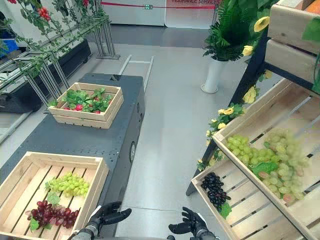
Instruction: Pick up the fruits from the basket on one side to the basket on the other side
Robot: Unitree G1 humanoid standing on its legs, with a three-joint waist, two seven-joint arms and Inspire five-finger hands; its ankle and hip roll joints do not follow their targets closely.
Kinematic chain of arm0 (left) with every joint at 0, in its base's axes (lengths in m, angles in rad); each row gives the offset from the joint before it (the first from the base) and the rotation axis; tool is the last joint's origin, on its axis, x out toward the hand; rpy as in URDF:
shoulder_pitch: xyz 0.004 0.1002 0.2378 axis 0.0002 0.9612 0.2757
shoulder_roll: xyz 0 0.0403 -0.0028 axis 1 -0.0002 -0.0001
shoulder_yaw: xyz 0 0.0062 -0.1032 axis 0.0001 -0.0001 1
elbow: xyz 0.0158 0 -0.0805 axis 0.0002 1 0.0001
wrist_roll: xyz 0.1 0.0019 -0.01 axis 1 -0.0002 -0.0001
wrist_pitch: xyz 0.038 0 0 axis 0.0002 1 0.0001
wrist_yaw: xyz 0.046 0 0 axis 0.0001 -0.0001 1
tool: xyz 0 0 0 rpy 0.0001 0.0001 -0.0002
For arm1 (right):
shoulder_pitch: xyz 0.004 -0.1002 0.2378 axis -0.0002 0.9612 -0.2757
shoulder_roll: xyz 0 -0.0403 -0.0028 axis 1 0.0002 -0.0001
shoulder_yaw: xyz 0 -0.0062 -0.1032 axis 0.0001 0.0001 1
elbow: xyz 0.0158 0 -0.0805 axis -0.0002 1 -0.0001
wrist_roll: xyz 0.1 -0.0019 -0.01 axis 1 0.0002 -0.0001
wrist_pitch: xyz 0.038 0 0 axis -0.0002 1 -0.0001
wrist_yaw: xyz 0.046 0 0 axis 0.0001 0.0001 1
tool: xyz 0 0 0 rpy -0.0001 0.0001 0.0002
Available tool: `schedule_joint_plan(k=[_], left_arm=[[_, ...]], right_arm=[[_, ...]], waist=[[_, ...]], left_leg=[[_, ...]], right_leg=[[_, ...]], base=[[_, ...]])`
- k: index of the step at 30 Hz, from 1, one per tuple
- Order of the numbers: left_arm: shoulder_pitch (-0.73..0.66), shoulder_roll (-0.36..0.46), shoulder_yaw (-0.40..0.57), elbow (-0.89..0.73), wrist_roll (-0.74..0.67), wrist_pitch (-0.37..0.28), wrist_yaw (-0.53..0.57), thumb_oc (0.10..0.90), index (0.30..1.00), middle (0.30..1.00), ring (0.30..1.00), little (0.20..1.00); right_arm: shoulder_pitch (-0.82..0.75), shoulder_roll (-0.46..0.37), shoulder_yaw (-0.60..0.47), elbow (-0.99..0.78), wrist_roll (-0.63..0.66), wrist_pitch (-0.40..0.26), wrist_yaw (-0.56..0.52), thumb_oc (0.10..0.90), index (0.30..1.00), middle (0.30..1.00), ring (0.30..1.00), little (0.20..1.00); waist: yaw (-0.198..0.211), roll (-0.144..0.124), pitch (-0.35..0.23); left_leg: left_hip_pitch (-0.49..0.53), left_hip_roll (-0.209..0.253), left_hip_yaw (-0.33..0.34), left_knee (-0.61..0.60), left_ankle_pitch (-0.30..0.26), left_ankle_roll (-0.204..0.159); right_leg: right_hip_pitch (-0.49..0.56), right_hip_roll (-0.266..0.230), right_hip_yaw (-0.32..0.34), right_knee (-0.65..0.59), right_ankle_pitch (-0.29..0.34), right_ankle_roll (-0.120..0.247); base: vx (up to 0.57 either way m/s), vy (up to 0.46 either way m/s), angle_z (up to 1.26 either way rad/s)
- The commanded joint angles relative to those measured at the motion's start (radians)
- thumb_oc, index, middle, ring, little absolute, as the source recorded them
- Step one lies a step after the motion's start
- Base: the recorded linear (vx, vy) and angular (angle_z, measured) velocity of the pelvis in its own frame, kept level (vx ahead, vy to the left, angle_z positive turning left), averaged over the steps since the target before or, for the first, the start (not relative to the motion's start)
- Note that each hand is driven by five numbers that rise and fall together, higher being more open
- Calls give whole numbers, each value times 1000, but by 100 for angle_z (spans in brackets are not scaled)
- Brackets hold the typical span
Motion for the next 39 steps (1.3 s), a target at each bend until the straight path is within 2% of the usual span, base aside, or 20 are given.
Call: schedule_joint_plan(k=[1, 6, 9, 12, 15, 18, 22, 23, 26, 28, 30, 31, 32, 34, 36, 39], left_arm=[[-69, -53, -13, 62, -26, 15, -31, 800, 900, 900, 900, 900], [-72, -53, -7, 61, -38, -14, -40, 800, 900, 900, 900, 900], [-69, -59, -17, 61, -5, -15, -10, 800, 900, 900, 900, 900], [-74, -61, -39, 55, 62, -53, 61, 800, 900, 900, 900, 900], [-78, -59, -59, 48, 107, -74, 82, 800, 900, 900, 900, 900], [-79, -54, -81, 38, 172, -114, 114, 800, 900, 900, 900, 900], [-83, -50, -103, 26, 209, -130, 146, 800, 900, 900, 900, 900], [-86, -47, -110, 21, 261, -162, 183, 800, 900, 900, 900, 900], [-94, -37, -122, 2, 241, -200, 189, 800, 900, 900, 900, 900], [-106, -19, -129, -26, 253, -250, 229, 800, 900, 900, 900, 900], [-129, 24, -142, -87, 308, -321, 328, 800, 900, 900, 900, 900], [-133, 33, -142, -100, 316, -328, 342, 800, 900, 900, 900, 900], [-142, 69, -132, -163, 359, -353, 408, 800, 900, 900, 900, 900], [-143, 99, -118, -217, 427, -380, 502, 800, 900, 900, 900, 900], [-134, 172, -55, -370, 506, -389, 601, 800, 900, 900, 900, 900], [-127, 231, 14, -478, 507, -385, 616, 800, 900, 900, 900, 900]], right_arm=[[-83, -5, -26, 4, 42, -87, 56, 800, 900, 900, 900, 900], [-85, -9, -30, 14, 54, -65, 68, 800, 900, 900, 900, 900], [-84, 0, -29, 21, 78, -50, 76, 800, 900, 900, 900, 900], [-88, 6, -22, 24, 54, -72, 40, 800, 900, 900, 900, 900], [-90, 8, -16, 23, 59, -76, 38, 800, 900, 900, 900, 900], [-94, 7, -14, 26, 66, -59, 40, 800, 900, 900, 900, 900], [-96, 5, -15, 35, 72, -52, 22, 800, 900, 900, 900, 900], [-100, 5, -18, 41, 82, -53, 4, 800, 900, 900, 900, 900], [-106, 0, -22, 39, 77, -45, -26, 800, 900, 900, 900, 900], [-109, -15, -27, 33, 72, -37, -31, 800, 900, 900, 900, 900], [-109, -37, -33, 21, 62, -22, -31, 800, 900, 900, 900, 900], [-108, -41, -34, 20, 61, -22, -31, 800, 900, 900, 900, 900], [-104, -54, -40, 11, 56, -16, -33, 800, 900, 900, 900, 900], [-99, -62, -44, 2, 51, -11, -34, 800, 900, 900, 900, 900], [-77, -70, -62, -13, 40, -18, -37, 800, 900, 900, 900, 900], [-57, -68, -71, -27, 35, -19, -36, 800, 900, 900, 900, 900]], waist=[[2, -4, 28], [3, -1, 31], [3, 0, 31], [1, 2, 34], [-2, 5, 37], [-7, 10, 36], [-13, 15, 32], [-15, 17, 31], [-22, 22, 30], [-27, 28, 35], [-30, 36, 42], [-30, 37, 44], [-29, 43, 47], [-27, 47, 49], [-12, 54, 53], [4, 56, 55]], left_leg=[[-13, -72, 15, 10, -78, 34], [-8, -72, 15, 10, -81, 35], [-6, -72, 14, 10, -82, 36], [-5, -72, 13, 10, -83, 36], [-5, -72, 12, 10, -83, 36], [-1, -72, 14, 10, -86, 36], [3, -71, 16, 10, -88, 35], [5, -72, 15, 10, -88, 35], [7, -71, 18, 10, -88, 34], [8, -70, 23, 10, -89, 34], [5, -70, 23, 10, -85, 34], [5, -70, 24, 10, -85, 35], [4, -70, 22, 10, -83, 36], [2, -71, 20, 10, -82, 37], [-7, -75, 7, 10, -76, 38], [-18, -79, -4, 10, -70, 39]], right_leg=[[48, 25, -29, 7, -50, -2], [52, 23, -33, 7, -51, -2], [54, 24, -32, 7, -53, -4], [53, 24, -31, 7, -53, -4], [52, 25, -27, 7, -53, -4], [55, 28, -20, 7, -54, -5], [57, 30, -12, 7, -56, -5], [57, 31, -8, 7, -56, -6], [58, 33, 2, 7, -57, -7], [57, 33, 8, 7, -57, -6], [55, 33, 14, 7, -55, -6], [54, 33, 15, 7, -55, -6], [53, 32, 18, 7, -54, -7], [52, 31, 18, 7, -54, -9], [50, 27, 9, 7, -55, -10], [45, 21, -4, 7, -55, -10]], base=[[55, 225, 54], [6, -1, 0], [10, -3, 0], [0, 0, 0], [0, 0, 0], [0, 0, 0], [0, 0, 0], [0, 0, 0], [0, 0, 0], [-4, 17, -2], [-10, 39, -3], [-11, 46, -1], [-8, 38, -1], [-3, 20, -1], [0, 0, 0], [-11, 7, 3]])
